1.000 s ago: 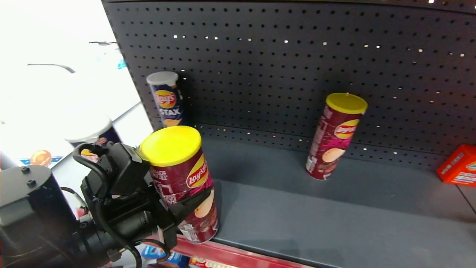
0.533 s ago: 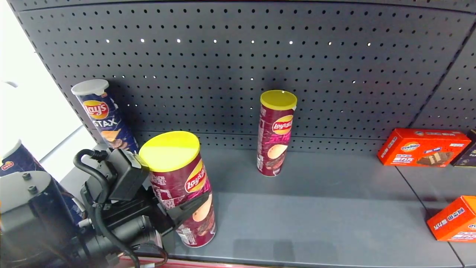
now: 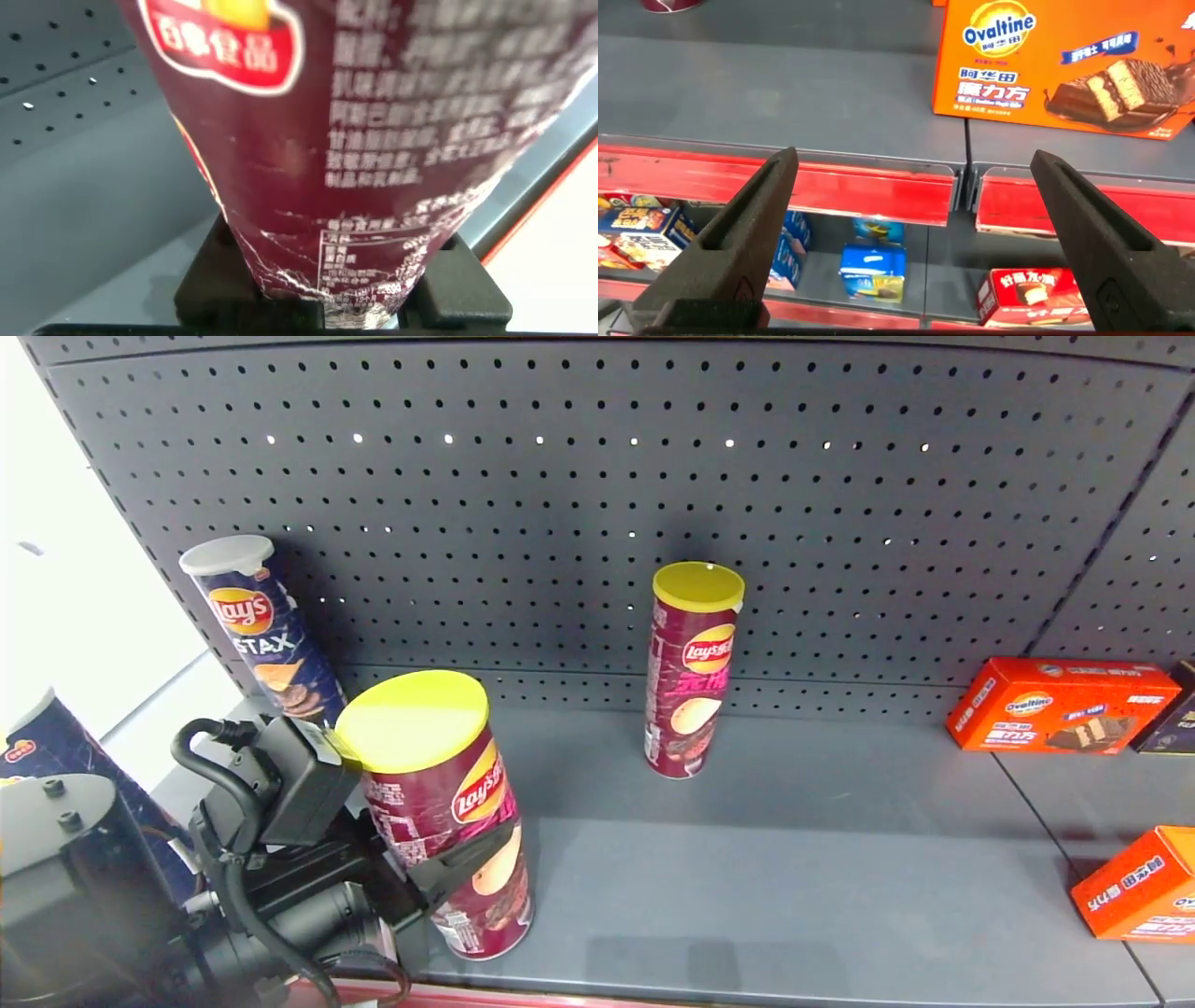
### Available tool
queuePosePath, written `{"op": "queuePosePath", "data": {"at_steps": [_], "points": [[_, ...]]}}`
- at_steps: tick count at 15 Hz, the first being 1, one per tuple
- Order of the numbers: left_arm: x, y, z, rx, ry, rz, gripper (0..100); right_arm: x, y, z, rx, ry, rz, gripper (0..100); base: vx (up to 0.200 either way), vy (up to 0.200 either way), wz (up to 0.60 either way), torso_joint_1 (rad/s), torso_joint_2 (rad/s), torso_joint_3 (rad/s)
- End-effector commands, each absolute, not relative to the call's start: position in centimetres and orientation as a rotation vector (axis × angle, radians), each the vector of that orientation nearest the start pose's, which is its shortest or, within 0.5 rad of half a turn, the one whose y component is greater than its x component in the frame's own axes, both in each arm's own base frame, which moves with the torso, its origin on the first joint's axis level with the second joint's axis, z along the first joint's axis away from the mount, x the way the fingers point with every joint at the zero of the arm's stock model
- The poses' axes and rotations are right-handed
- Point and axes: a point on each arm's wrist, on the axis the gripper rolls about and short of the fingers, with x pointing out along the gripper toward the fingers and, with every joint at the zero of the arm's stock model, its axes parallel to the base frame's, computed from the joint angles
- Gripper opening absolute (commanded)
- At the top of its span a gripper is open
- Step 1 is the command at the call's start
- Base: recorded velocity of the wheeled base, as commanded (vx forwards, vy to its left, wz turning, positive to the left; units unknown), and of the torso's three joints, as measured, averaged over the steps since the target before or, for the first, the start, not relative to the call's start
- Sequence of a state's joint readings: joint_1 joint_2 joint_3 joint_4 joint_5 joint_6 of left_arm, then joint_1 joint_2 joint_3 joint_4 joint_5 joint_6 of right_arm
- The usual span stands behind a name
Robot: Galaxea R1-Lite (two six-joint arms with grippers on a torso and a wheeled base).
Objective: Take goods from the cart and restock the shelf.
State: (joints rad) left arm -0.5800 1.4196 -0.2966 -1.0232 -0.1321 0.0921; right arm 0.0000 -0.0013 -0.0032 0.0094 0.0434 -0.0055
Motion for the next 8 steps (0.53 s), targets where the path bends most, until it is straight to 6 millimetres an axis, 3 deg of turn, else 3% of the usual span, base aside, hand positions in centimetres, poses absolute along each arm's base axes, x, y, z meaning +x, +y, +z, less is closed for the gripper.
{"op": "queuePosePath", "data": {"at_steps": [1,7,8], "points": [[16.6,-11.1,16.2,0.11,0.064,-0.711,0,-2.3,0.1,7.6,-0.006,0.006,0.045,100,0.0,0.0,0.0,0.0,0.0,0.0],[17.0,-10.5,16.3,0.109,0.06,-0.675,0,-1.9,0.1,8.1,-0.053,0.054,0.09,100,0.0,0.0,0.0,0.0,0.0,0.0],[17.0,-10.5,16.2,0.109,0.062,-0.674,0,-2.4,0.2,14.3,-0.056,-0.058,0.164,100,0.0,0.0,0.0,0.0,0.0,0.0]]}}
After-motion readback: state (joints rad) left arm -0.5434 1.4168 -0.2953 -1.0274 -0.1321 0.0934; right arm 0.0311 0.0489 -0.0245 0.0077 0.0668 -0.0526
